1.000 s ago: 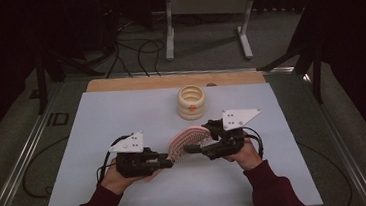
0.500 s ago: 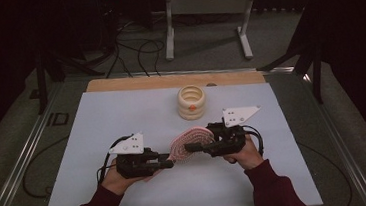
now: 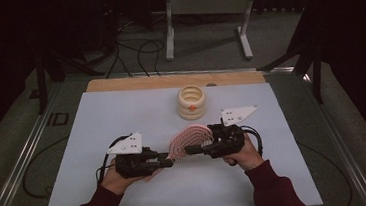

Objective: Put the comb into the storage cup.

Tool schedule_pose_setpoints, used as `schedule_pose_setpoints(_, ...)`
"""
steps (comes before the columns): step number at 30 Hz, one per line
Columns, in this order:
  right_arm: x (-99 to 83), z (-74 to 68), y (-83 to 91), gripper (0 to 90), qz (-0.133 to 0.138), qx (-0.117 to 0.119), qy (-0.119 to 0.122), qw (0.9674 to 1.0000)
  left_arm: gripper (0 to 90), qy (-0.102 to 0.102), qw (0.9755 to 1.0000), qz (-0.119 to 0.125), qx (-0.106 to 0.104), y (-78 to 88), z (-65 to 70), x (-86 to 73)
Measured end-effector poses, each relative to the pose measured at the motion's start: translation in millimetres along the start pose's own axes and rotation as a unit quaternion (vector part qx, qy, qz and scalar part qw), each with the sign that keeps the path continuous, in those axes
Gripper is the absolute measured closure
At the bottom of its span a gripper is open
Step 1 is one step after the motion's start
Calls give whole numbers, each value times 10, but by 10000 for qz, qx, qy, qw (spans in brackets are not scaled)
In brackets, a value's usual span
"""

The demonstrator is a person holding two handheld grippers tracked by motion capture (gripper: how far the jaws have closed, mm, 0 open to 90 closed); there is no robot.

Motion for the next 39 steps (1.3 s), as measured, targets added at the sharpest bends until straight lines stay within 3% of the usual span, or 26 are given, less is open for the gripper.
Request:
schedule_pose_setpoints(3, 9, -29, -4, 619, -22, 46, 91, 9999, 781, 16, 10000, 8, 5, 3, -5, -4)
schedule_pose_setpoints(14, 28, -25, 0, 637, 38, -46, -175, 9998, 750, 66, 9999, 36, 146, -2, -30, -10)
schedule_pose_setpoints(25, 38, 8, 5, 640, 71, -188, -290, 9994, 542, 94, 9992, -56, 372, 1, -30, -24)
schedule_pose_setpoints(35, 64, 37, 18, 640, 95, -397, -357, 9985, 495, 167, 9989, 40, 437, 78, -21, -38)
schedule_pose_setpoints(39, 77, 55, 24, 640, 128, -483, -377, 9980, 486, 238, 9980, 17, 590, 119, -29, -51)
Point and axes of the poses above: each handheld gripper's, and its own axes: y roughly backward along the jaws, x roughly out of its top, z roughly to its right, the point moved 2 cm from there along -y, roughly forward along the jaws, and after that the axes turned 8 degrees about -y, right-handed, at the moved point
